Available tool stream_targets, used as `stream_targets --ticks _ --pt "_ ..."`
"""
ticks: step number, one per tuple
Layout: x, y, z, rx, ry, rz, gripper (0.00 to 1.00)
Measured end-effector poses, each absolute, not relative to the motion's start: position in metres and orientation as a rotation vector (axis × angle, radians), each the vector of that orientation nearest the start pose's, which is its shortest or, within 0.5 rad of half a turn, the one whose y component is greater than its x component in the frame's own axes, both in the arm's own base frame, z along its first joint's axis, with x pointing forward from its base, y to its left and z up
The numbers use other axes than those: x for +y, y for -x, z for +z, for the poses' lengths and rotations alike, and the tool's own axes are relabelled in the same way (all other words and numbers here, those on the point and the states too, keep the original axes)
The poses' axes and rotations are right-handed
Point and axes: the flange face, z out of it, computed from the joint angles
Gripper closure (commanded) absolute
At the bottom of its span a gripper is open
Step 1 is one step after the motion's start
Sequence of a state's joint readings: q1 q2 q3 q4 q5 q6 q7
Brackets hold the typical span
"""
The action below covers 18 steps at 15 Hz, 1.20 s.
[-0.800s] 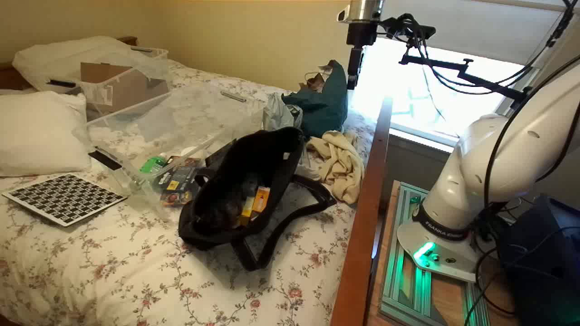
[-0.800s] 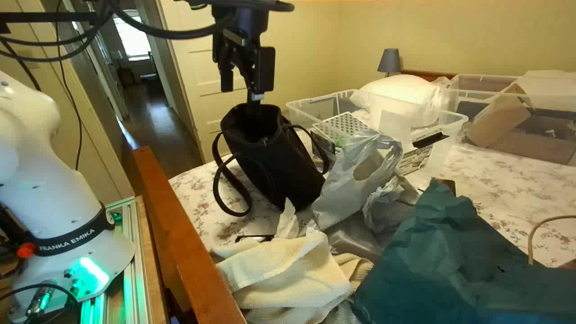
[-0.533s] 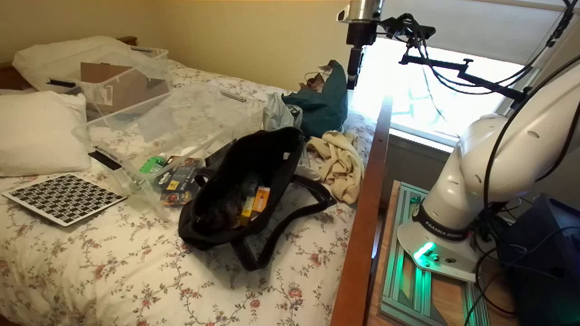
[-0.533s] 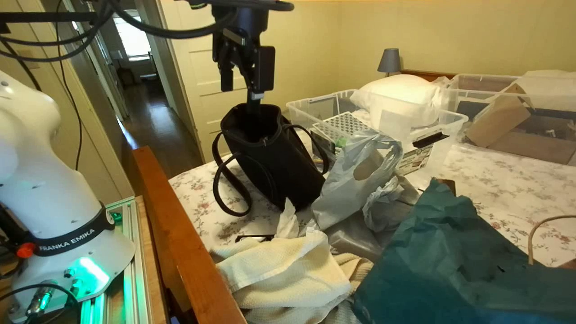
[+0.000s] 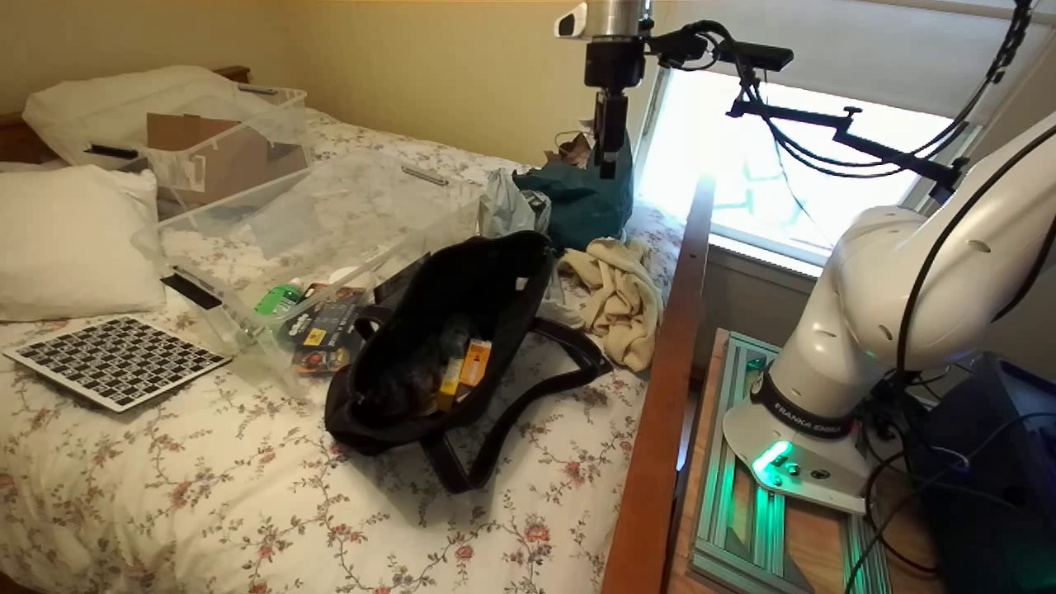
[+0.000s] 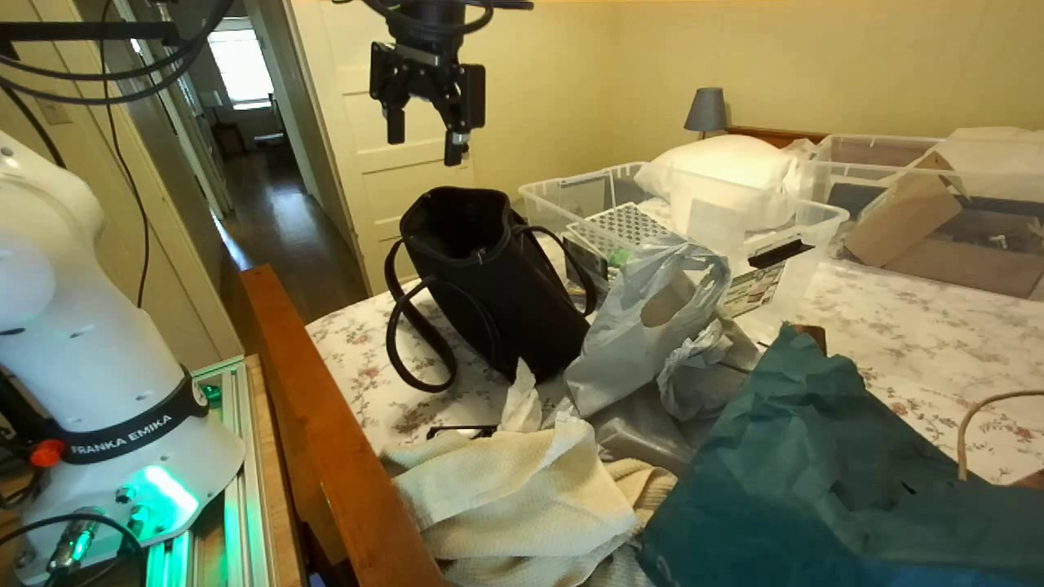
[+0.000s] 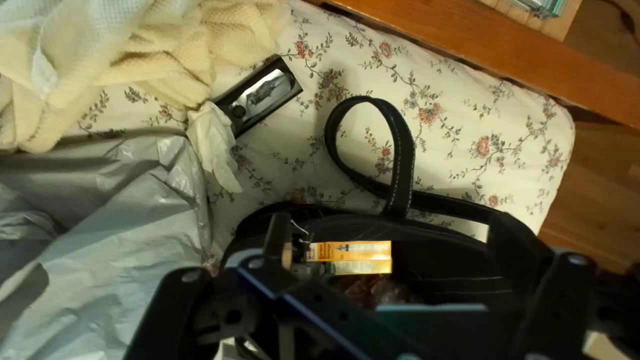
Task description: Remove the brown plastic from the bag and put it on the bed
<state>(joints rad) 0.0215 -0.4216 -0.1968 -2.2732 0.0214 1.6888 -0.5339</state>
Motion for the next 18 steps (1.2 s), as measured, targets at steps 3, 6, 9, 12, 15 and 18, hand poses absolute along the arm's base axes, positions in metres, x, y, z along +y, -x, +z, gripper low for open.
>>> stream_targets --ticks 3,6,9,12,15,18 --pt "-0.036 -0.411 0.502 -0.727 2.916 0.201 0.0" --pt "-0.014 -0.422 0.497 -0.854 2.894 0.204 0.0" --pt "-0.002 -0.434 0.494 -0.944 2.861 0.201 0.0" --pt "-0.001 -0.442 0.492 -0.974 2.847 0.207 0.0" --pt "0.0 -0.443 0.491 -0.98 2.844 0.208 0.0" --pt "-0.001 -0.443 0.491 -0.972 2.847 0.208 0.0"
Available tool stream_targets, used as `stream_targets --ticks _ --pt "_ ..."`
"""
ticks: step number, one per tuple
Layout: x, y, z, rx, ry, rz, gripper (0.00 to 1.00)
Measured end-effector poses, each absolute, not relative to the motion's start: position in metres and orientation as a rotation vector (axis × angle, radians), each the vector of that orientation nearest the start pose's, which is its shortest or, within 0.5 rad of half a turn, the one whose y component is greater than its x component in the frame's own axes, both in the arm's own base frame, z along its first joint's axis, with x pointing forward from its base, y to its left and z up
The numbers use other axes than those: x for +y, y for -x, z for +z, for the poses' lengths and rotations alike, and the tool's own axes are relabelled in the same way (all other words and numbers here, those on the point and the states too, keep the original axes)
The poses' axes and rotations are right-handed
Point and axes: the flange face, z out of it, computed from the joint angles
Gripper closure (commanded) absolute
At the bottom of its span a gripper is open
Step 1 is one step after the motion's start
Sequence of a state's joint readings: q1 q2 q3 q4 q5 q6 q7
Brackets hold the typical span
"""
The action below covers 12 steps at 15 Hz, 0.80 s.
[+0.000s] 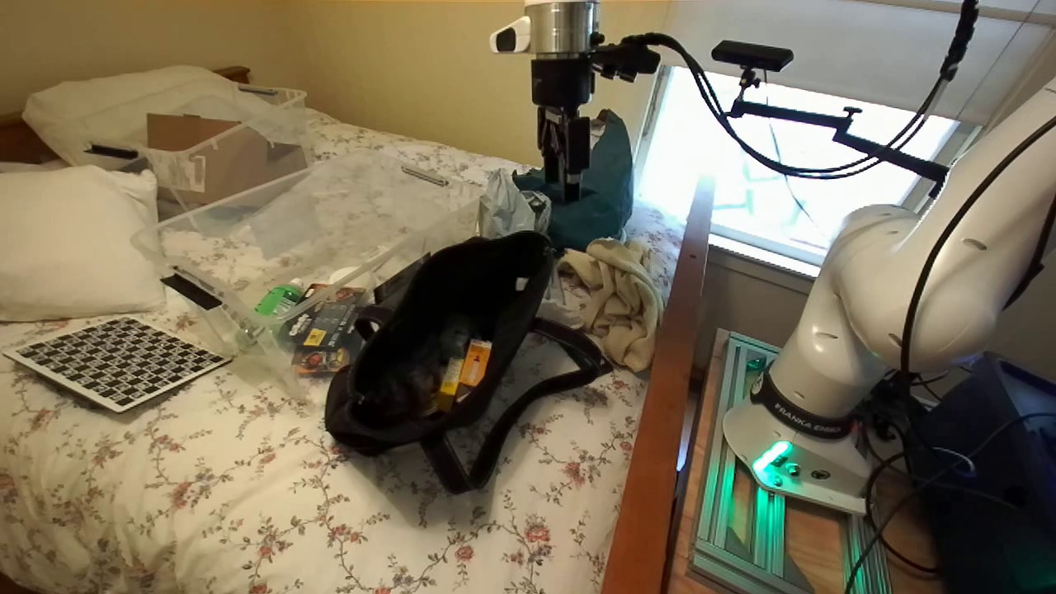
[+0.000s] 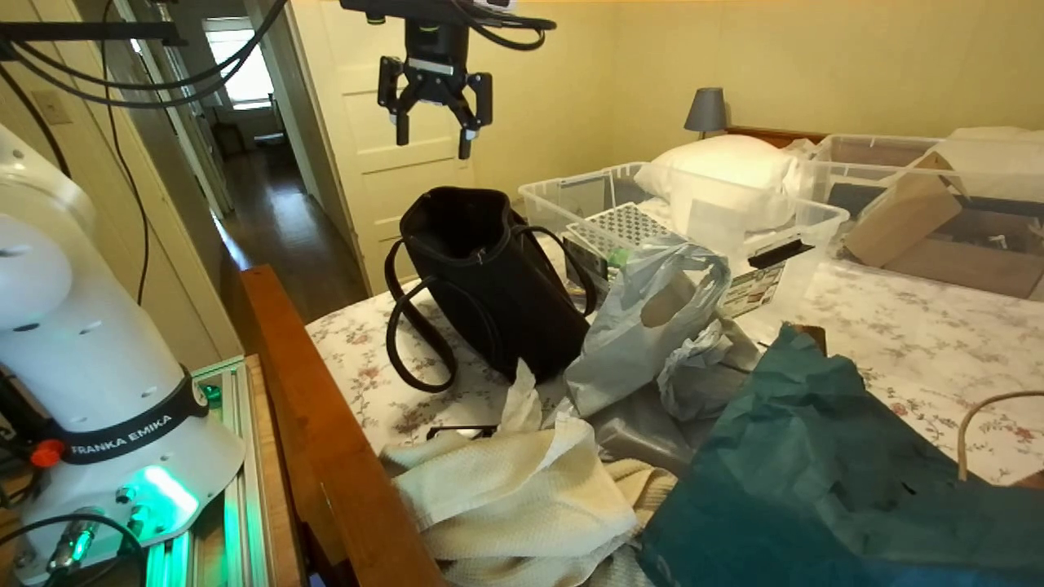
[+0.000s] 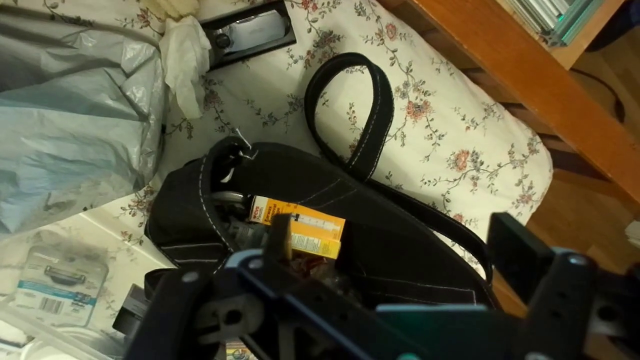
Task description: Remove the brown plastic from the bag and put it on the bed
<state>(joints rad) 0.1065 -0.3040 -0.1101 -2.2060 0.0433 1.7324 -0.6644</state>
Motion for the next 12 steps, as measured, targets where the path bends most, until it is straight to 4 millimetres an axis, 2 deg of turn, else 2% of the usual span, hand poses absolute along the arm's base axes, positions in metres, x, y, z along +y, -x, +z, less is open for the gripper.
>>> stream_targets --ticks 4,12 --pt "0.011 -0.45 0.491 -0.806 2.878 0.149 0.0" --pt "0.028 -0.46 0.511 -0.258 3.003 -0.13 0.0"
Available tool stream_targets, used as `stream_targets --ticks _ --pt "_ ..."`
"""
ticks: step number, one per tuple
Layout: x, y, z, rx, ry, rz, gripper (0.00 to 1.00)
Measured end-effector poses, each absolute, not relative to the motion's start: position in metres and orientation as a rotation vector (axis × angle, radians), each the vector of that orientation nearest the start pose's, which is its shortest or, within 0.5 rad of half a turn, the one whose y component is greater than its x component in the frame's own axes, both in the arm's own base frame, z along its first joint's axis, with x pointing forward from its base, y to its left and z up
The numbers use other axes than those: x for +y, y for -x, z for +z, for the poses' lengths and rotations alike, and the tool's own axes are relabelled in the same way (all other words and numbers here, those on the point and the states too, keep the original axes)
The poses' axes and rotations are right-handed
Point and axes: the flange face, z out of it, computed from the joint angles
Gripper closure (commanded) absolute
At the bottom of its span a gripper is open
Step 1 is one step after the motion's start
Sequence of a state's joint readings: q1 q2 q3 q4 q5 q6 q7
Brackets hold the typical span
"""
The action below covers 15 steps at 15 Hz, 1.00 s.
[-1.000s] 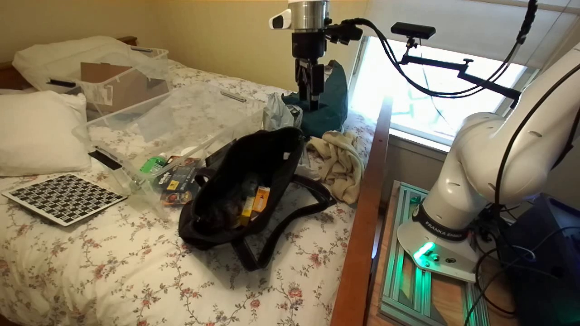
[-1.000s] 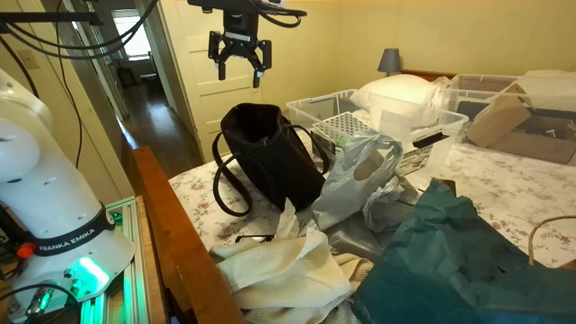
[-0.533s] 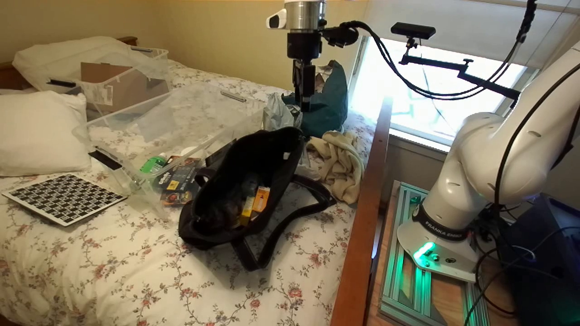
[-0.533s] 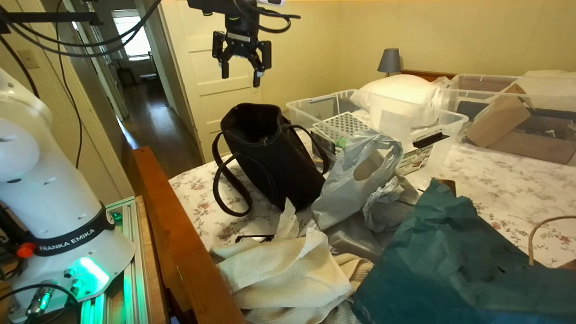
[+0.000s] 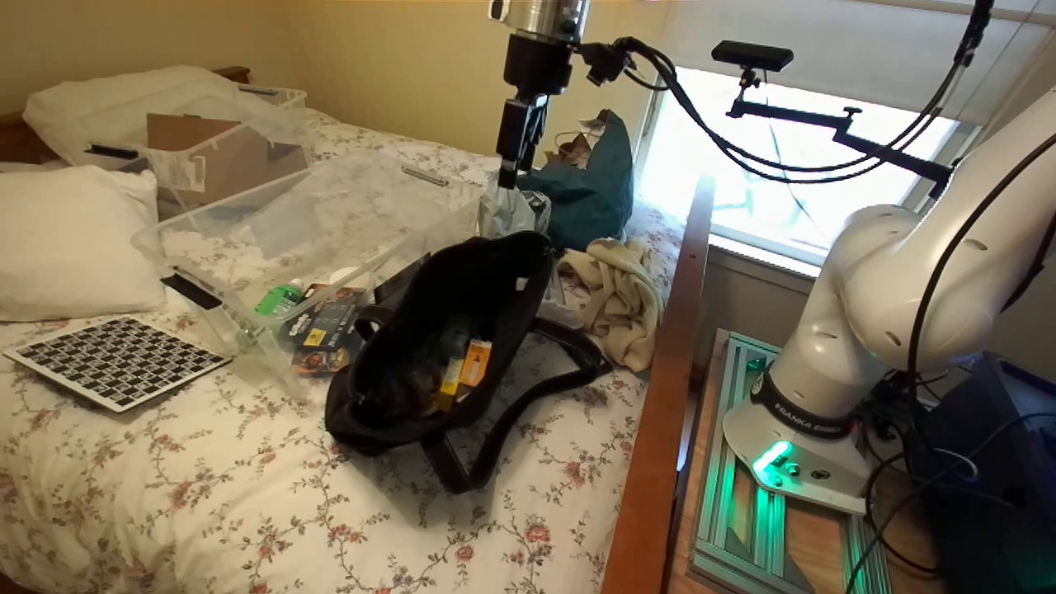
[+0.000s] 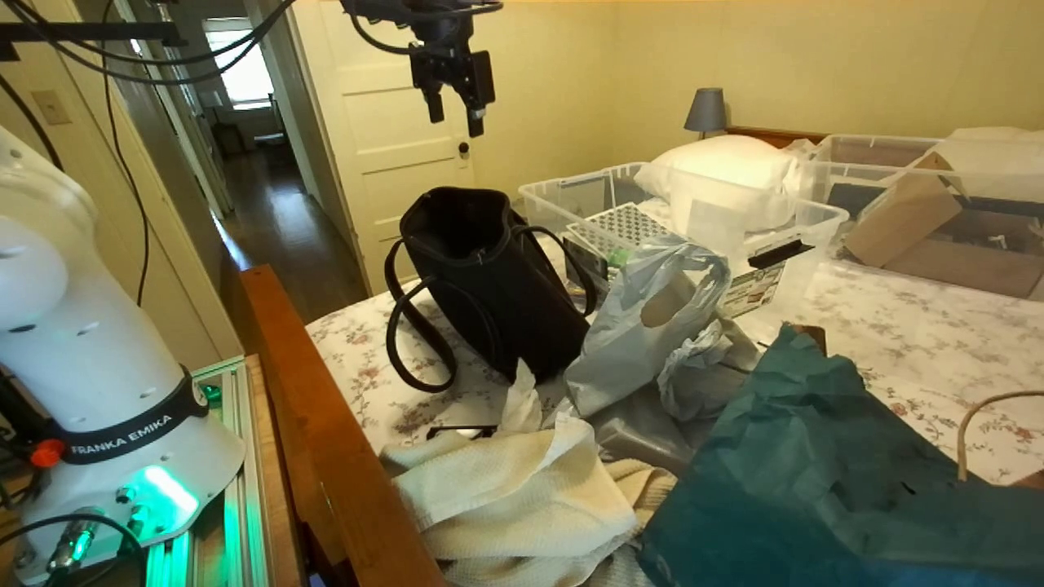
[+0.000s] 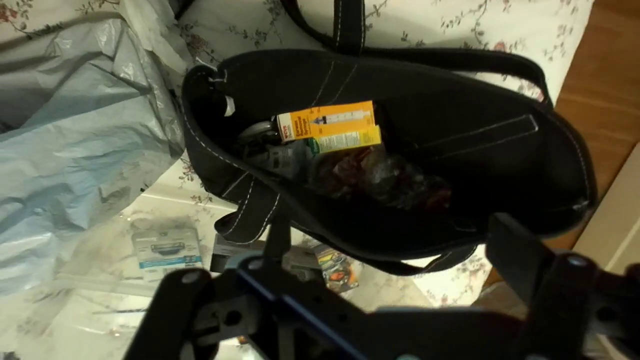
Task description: Remove the brown plastic from the bag and put it on the bed
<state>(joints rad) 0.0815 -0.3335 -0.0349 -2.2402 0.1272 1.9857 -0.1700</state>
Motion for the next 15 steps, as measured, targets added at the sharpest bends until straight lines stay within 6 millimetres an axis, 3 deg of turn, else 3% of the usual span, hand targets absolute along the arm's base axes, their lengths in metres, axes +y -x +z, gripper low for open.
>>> stream_targets --ticks 4,15 --pt "0.0315 -0.4634 0.5043 0.018 3.005 -0.279 0.0" --pt "0.0318 -0.4641 0.502 0.022 3.005 -0.283 0.0"
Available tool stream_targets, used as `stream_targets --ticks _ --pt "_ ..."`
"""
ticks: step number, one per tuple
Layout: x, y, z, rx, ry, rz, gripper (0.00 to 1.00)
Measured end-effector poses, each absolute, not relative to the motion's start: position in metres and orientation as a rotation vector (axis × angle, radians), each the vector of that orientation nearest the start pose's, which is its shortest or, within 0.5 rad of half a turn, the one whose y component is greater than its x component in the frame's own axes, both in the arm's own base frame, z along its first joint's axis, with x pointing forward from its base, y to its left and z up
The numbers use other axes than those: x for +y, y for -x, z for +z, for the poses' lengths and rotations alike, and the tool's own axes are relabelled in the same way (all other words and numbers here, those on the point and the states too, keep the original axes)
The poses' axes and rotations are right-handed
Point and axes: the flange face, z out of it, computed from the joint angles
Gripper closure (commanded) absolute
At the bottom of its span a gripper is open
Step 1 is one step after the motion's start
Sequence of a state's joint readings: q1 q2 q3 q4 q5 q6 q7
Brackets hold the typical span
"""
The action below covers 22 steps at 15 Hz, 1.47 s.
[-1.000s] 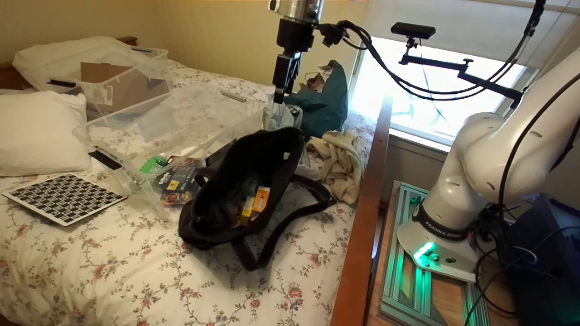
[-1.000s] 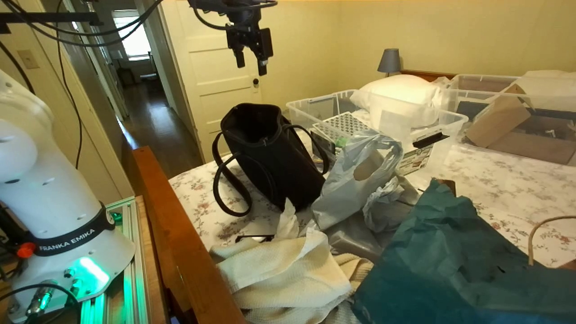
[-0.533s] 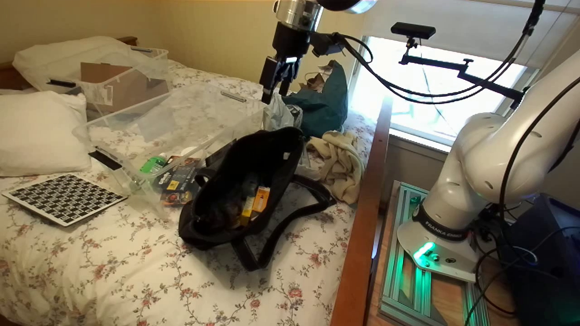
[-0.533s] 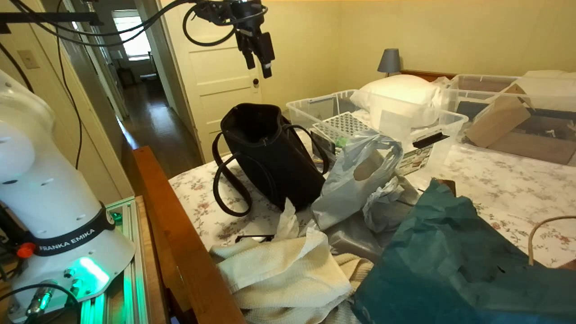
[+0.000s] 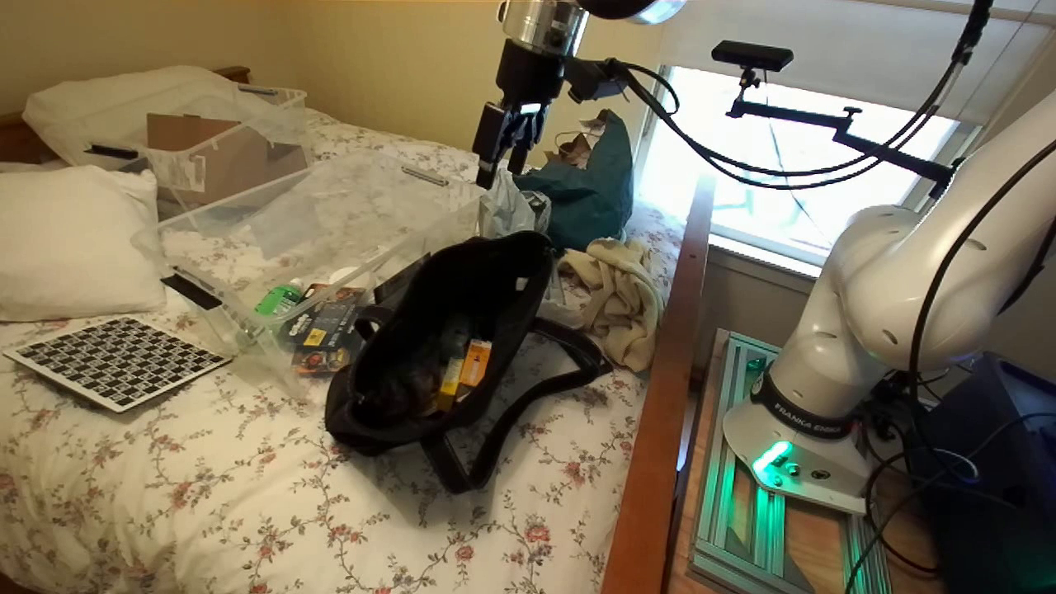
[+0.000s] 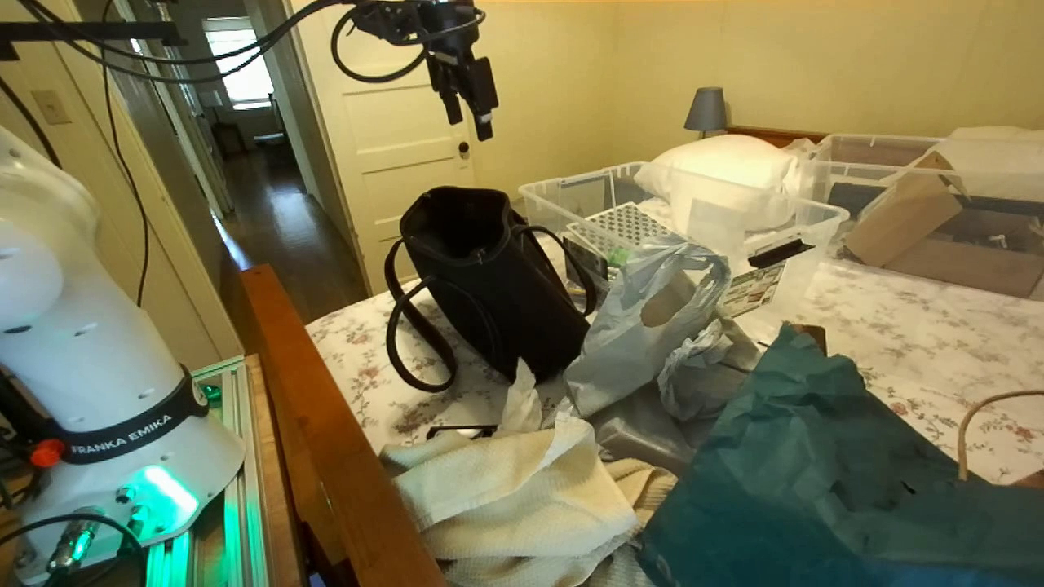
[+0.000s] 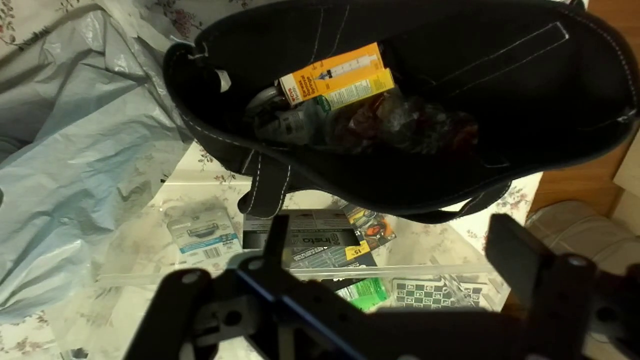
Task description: Remove the brown plastic from the bag and put it on the bed
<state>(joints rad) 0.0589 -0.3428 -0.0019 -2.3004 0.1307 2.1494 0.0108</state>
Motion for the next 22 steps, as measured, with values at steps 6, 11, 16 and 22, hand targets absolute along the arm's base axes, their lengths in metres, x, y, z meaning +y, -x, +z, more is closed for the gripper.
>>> stream_targets --ticks 6,11,16,22 --pt "0.066 -0.455 0.488 -0.112 3.024 -0.171 0.0" --pt "0.103 -0.433 0.453 -0.238 3.043 -0.028 0.0" --pt "0.13 -0.425 0.423 -0.251 3.006 -0.041 0.0" --pt "0.174 -0.435 0.381 -0.261 2.939 -0.074 0.0"
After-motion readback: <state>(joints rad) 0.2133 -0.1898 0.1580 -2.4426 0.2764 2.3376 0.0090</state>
